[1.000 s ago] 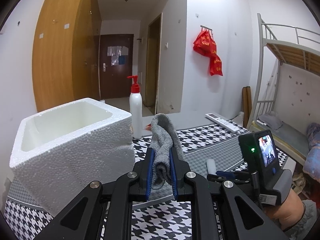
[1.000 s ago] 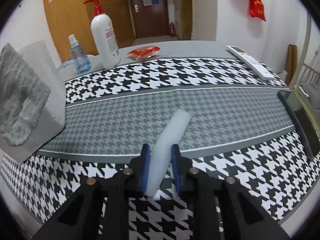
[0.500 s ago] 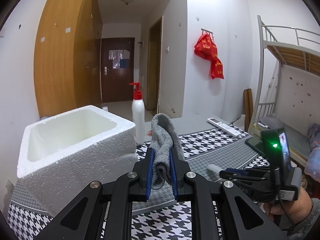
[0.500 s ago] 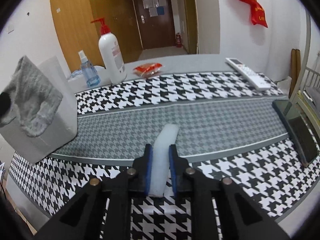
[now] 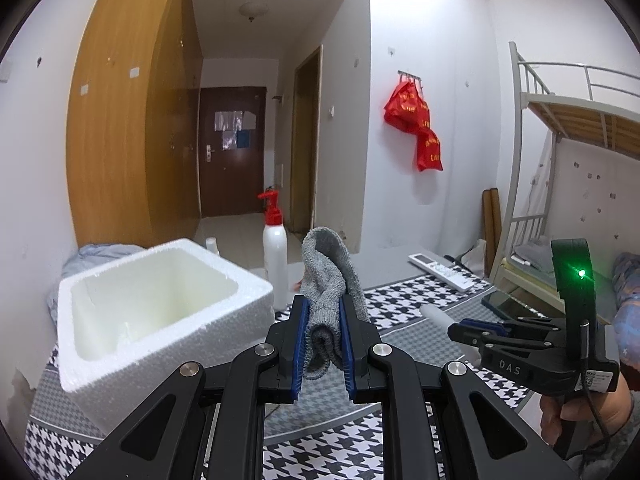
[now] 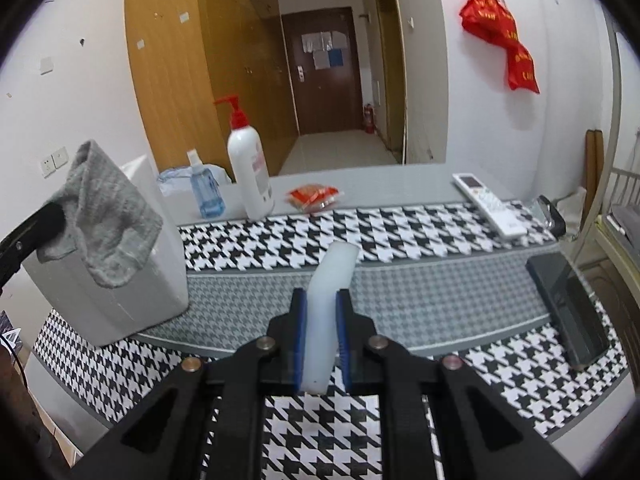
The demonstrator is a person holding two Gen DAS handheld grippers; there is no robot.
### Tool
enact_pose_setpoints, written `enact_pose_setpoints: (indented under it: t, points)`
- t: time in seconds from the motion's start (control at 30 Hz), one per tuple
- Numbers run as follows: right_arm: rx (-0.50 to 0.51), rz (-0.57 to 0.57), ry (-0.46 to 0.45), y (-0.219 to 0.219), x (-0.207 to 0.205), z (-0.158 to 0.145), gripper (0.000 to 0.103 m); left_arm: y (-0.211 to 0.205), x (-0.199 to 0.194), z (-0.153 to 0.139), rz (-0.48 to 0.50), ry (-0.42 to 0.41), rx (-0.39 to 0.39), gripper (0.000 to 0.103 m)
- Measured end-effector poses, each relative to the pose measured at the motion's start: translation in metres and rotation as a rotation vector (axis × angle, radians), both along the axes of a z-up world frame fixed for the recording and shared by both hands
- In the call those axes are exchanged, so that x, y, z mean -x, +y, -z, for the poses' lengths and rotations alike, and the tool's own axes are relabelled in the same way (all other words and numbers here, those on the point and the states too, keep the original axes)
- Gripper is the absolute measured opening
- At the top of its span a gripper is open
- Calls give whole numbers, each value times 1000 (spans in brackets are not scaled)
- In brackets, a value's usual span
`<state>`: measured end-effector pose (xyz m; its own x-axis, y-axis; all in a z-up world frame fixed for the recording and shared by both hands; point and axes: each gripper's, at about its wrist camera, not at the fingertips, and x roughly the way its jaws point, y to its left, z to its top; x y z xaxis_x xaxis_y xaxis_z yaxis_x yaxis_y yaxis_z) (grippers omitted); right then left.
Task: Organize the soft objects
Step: 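Lift the grey sock with the left tool while the right tool lifts the white roll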
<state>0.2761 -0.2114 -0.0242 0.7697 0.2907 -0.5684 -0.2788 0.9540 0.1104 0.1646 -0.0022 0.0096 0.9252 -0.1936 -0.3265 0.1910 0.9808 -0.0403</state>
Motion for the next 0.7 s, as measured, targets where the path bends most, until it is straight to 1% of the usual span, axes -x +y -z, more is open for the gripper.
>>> enact_pose_setpoints:
  t: [0.17,0.37,0.7]
  points:
    - [-5,-28,-47,4,4,-18,17,3,2,-12,9,-8,11,17]
    - [-10,-70,-104,12,8,-42,17,7,5,-27,-3,-35,8,17]
    - [-8,-137,-162,26,8,-62,17,16,8,-46,-68,-79,-9,17]
